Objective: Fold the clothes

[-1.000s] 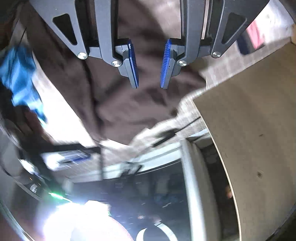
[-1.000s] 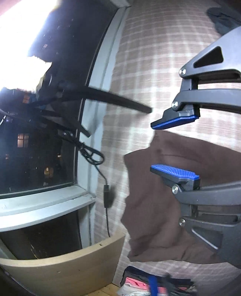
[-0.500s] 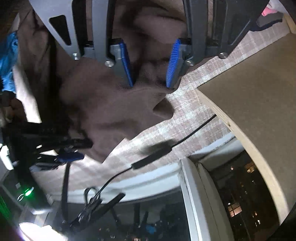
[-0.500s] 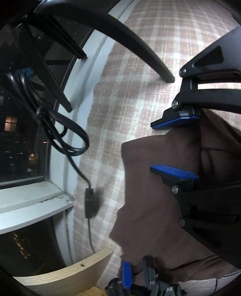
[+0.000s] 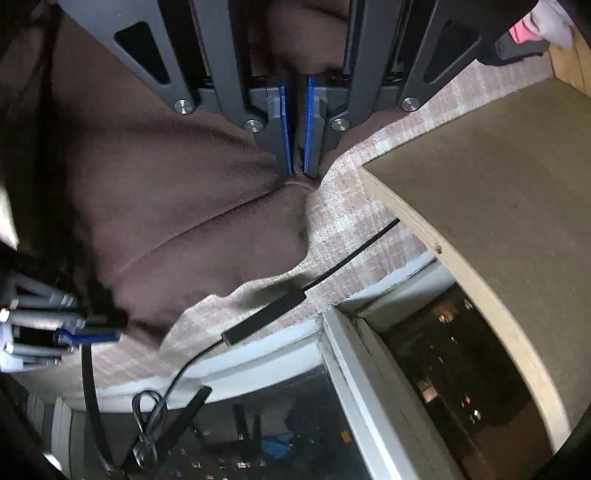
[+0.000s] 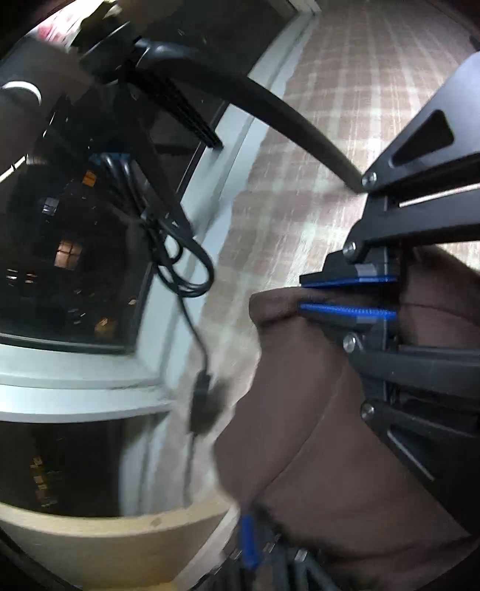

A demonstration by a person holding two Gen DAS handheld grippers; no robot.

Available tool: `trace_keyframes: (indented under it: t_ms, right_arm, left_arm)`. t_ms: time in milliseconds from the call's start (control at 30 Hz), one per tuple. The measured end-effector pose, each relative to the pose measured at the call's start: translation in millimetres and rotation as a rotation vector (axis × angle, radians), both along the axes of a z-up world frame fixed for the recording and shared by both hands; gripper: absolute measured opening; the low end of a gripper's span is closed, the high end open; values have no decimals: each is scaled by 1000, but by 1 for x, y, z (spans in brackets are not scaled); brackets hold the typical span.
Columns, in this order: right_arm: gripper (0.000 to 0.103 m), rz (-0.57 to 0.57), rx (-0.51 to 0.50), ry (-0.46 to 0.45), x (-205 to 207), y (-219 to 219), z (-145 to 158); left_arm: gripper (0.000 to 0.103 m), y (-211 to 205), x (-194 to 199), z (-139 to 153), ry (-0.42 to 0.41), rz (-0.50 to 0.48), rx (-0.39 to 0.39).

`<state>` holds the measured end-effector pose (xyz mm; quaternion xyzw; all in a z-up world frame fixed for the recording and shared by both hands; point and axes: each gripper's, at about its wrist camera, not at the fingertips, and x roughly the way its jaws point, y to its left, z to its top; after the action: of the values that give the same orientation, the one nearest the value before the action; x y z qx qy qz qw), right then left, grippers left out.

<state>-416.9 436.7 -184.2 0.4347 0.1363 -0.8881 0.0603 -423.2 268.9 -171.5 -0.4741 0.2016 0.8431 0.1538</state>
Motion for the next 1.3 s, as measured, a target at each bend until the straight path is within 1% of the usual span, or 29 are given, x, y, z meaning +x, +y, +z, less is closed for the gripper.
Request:
trace_keyframes:
  t_ms: [33, 100, 167, 233, 300, 400, 467, 567, 600, 633, 700, 733, 800, 867, 900, 967, 1000, 1033, 1100, 1167, 1233, 1300]
  right_arm:
    - [21, -7, 13, 0, 2, 0, 2]
    - [25, -16, -25, 41, 19, 8, 22]
    - [26, 3, -73, 59, 41, 15, 45]
    - [27, 31, -146, 59, 74, 25, 70]
    - [27, 56, -219, 56, 108, 37, 94]
    - [27, 47, -319, 55, 166, 64, 127]
    - [27, 25, -396, 44, 211, 90, 152]
    - [27, -32, -471, 34, 273, 124, 184]
    - [28, -53, -488, 30, 295, 134, 191]
    - [31, -76, -490, 19, 314, 140, 194]
    - [34, -118, -492, -5, 353, 151, 197]
    - [35, -129, -488, -24, 372, 150, 192]
    - [35, -155, -486, -84, 409, 141, 166]
    - [35, -187, -478, -179, 436, 124, 120]
    - [35, -203, -471, -224, 448, 116, 97]
    - [35, -232, -444, -305, 464, 96, 52]
    - [35, -234, -452, -340, 468, 87, 32]
    - [35, -234, -458, -372, 472, 79, 15]
    - [35, -229, -457, -415, 478, 68, -8]
    - [35, -232, -410, -426, 480, 61, -21]
    - [35, -235, -420, -431, 481, 59, -31]
    - [38, -241, -427, -412, 481, 56, -35]
  left_arm:
    - [8, -5, 1, 7, -1, 10, 25]
    - [8, -18, 14, 34, 20, 7, 69]
    - [8, -31, 30, 63, 53, -1, 110]
    - [8, -48, 54, 95, 89, -7, 163]
    - [9, -71, 90, 131, 121, -25, 224]
    - [11, -100, 128, 163, 120, -32, 274]
    - [12, -122, 159, 181, 111, -26, 271]
    - [13, -158, 206, 203, 79, 7, 275]
    - [13, -170, 220, 208, 61, 19, 283]
    - [13, -180, 234, 210, 40, 30, 288]
    - [18, -197, 264, 209, 6, 60, 303]
    - [21, -204, 280, 207, -18, 72, 312]
    - [21, -205, 313, 182, -124, 69, 340]
    - [20, -190, 346, 143, -223, 31, 321]
    - [20, -181, 357, 125, -266, 20, 327]
    - [20, -164, 377, 87, -372, 19, 371]
    - [20, -155, 386, 69, -422, 18, 388]
    - [20, -144, 395, 54, -458, 9, 378]
    - [20, -124, 412, 32, -504, -18, 347]
    - [21, -109, 423, 15, -532, -38, 317]
    - [21, -97, 430, 8, -538, -44, 302]
    - [23, -89, 435, 5, -530, -55, 281]
